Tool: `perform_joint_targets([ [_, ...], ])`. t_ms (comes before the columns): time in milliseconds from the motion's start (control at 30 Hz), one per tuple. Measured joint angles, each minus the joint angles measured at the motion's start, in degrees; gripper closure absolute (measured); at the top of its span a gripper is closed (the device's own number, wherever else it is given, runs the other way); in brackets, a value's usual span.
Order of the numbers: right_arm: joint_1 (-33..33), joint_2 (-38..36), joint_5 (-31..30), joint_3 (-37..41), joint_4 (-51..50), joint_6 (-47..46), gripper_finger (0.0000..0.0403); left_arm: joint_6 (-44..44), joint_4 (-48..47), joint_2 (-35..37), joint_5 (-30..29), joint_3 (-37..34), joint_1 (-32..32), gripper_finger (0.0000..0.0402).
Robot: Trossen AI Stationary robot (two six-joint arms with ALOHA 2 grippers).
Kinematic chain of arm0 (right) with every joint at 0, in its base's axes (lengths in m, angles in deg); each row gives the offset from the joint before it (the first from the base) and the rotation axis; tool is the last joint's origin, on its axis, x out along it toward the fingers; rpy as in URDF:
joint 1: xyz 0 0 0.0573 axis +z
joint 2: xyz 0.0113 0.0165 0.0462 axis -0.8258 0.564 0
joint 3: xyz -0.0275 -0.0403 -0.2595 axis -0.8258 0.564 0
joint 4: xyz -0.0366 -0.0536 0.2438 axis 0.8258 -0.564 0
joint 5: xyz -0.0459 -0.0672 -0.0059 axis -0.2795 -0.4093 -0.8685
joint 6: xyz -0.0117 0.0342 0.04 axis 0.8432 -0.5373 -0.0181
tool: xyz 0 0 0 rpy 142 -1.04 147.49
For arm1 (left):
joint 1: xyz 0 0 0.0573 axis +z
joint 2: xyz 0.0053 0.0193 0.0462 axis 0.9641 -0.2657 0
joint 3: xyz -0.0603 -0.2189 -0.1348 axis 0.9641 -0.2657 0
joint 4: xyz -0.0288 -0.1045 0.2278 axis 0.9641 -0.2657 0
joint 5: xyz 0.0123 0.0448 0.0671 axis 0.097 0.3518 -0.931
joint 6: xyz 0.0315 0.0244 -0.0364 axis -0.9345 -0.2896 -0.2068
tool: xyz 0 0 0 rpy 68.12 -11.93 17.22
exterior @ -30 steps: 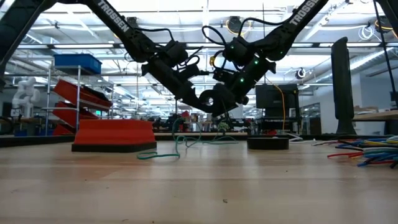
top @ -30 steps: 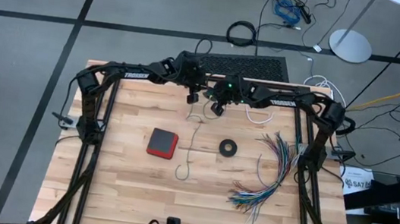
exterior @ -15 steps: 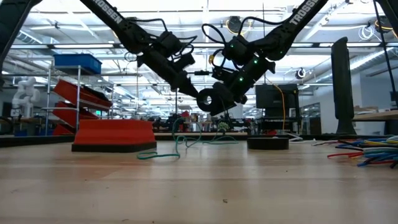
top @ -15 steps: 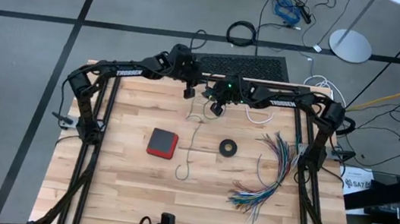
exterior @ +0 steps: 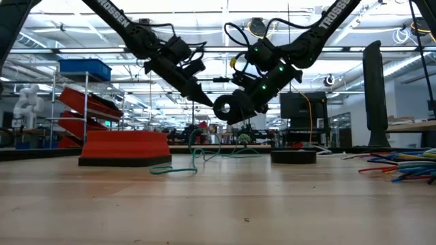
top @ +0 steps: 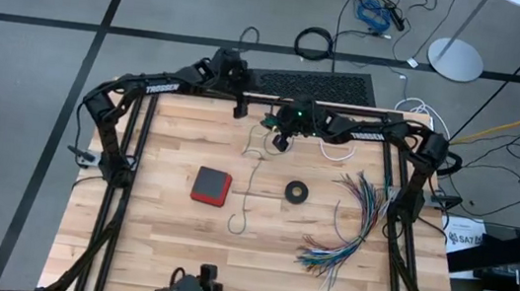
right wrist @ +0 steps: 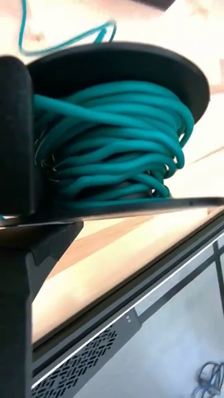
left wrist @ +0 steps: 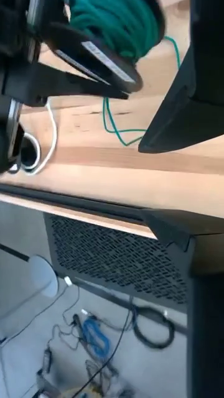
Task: Coiling cords
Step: Coil the green wire cable on the spool
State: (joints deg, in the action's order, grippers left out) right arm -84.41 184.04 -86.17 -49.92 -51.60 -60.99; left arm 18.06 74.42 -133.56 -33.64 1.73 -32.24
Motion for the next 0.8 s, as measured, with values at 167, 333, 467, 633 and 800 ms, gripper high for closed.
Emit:
perform_joint_targets([
  [167, -2.14, 0.0, 1.65, 3.97, 6.43, -2.22, 0.0403, 6.19, 4.87, -0.02, 9.37, -3.77, 4.32, 0.0235],
  [333, -3.31, 0.0, 3.36, 6.76, 11.36, -3.62, 0.0403, 9.24, 13.1, -0.1, 14.88, -9.52, 3.93, 0.0235],
  [467, -3.87, 0.41, 2.81, 7.84, 10.16, -4.2, 0.0403, 9.29, 22.38, -0.11, 14.68, -13.77, -0.3, 0.0235],
  [633, -3.6, 0.87, -0.09, 10.48, 11.5, -5.36, 0.0403, 8.38, 27.27, -0.23, 9.29, -15.19, -4.21, 0.0235],
  [800, -3.2, 0.85, -0.89, 14.06, 16.22, -7.16, 0.0403, 7.78, 29.15, -2.95, 8.0, -15.17, -4.97, 0.0235],
])
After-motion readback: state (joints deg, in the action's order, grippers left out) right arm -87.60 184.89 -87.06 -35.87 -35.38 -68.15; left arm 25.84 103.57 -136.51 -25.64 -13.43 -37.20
